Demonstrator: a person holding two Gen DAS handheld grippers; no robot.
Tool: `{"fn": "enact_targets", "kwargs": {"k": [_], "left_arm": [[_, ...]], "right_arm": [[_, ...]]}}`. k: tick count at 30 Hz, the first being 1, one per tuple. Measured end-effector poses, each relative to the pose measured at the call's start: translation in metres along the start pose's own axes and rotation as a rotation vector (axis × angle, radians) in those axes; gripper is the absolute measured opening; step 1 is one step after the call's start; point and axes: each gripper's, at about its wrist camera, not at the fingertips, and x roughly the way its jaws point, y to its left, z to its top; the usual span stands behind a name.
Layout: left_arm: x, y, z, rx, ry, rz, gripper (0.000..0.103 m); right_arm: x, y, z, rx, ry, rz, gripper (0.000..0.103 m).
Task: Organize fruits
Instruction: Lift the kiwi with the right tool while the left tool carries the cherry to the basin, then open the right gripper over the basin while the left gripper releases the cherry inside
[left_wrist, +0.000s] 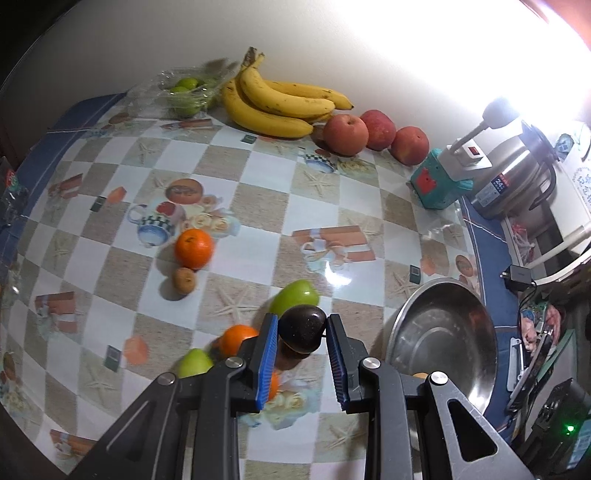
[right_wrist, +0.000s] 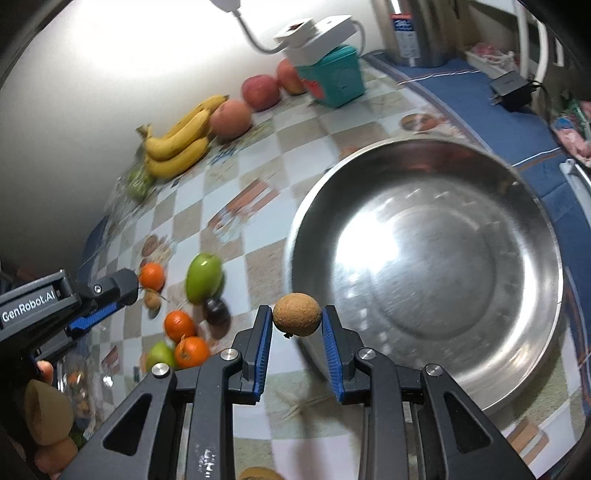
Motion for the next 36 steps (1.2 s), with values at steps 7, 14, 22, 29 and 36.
{"fn": "enact_targets", "kwargs": {"k": [7,14,22,29,36], "left_arm": [[0.017,-0.025,-0.006,0.055,-0.024,-0.017,0.029],[0.032,-0.058,-0.01,0.137,-0.041,-0.057,0.029],[0.051,-0.093,-0.018,0.234,-0.02,-0.118,0.029],[0.065,-0.106,-0.03,0.285,0.021,-0.131,0.029],[0.073,-0.109,-0.039,0.305,0.052,-0.129,0.03]], "right_arm": [[-0.012,-0.037,0.013,0.137,-0.08,-0.066,0.029],[-0.016,-0.069,0.024,0.225,-0.134,-0.148,0.029],[-0.014,-0.09,0.026,0.271,-0.158,-0.213,0.029],[-0.014,-0.098,0.028,0.284,-0.165,-0.25,0.029],[-0.011,-0.102,0.027,0.298,-0.141,-0.251,0.029]]}}
